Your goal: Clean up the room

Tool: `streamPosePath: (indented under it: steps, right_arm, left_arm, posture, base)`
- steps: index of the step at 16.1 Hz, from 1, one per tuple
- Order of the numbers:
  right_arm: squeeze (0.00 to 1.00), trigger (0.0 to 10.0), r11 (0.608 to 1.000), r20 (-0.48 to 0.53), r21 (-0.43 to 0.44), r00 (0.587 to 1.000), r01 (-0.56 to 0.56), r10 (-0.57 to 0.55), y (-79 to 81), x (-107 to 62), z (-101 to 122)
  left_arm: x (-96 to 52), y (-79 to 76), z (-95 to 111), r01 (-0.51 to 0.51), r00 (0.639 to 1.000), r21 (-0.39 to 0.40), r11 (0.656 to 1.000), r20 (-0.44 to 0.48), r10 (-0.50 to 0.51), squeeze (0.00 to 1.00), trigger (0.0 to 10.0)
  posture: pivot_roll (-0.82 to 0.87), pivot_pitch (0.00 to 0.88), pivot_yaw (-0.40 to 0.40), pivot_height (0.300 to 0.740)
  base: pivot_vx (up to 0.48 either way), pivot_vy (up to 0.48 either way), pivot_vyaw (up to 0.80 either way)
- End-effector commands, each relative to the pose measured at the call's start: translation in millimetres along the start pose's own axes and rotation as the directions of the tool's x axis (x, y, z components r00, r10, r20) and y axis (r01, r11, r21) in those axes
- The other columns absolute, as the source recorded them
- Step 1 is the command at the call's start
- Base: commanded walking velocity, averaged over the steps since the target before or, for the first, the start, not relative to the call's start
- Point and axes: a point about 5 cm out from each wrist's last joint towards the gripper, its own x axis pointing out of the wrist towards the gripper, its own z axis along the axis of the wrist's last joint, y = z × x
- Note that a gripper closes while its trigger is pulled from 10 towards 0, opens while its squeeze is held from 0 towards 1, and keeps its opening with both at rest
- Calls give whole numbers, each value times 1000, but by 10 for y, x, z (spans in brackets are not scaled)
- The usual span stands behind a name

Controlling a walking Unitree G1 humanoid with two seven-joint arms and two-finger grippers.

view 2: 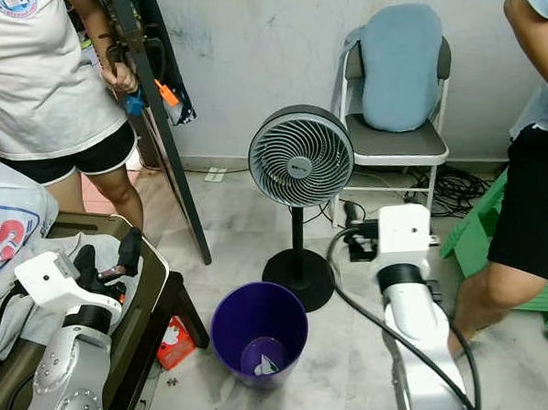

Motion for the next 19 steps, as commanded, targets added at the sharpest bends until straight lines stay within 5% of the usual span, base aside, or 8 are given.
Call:
streamPosePath:
  steps: [1,4,19]
  right_arm:
    - [0,10000,1000,-7,-6,1000,-5,5,21,9,-3]
    - [0,10000,1000,-4,-24,1000,0,0,-6,-29,0]
    - [0,10000,998,17,-59,1000,-14,15,24,51,36]
  left_arm:
    - [2,-37,51,17,1000,4,1000,23,-17,0,10000]
    - [28,-12,19,14,1000,20,1000,5,-14,0,10000]
    - [232,-90,68,78,996,124,989,21,-82,0,10000]
  posture:
    - [-125,4,38,740]
    - [-140,13,55,740]
    - [-150,1,60,740]
  base:
    - [0,0,0]
    - [0,0,0]
    - [0,0,800]
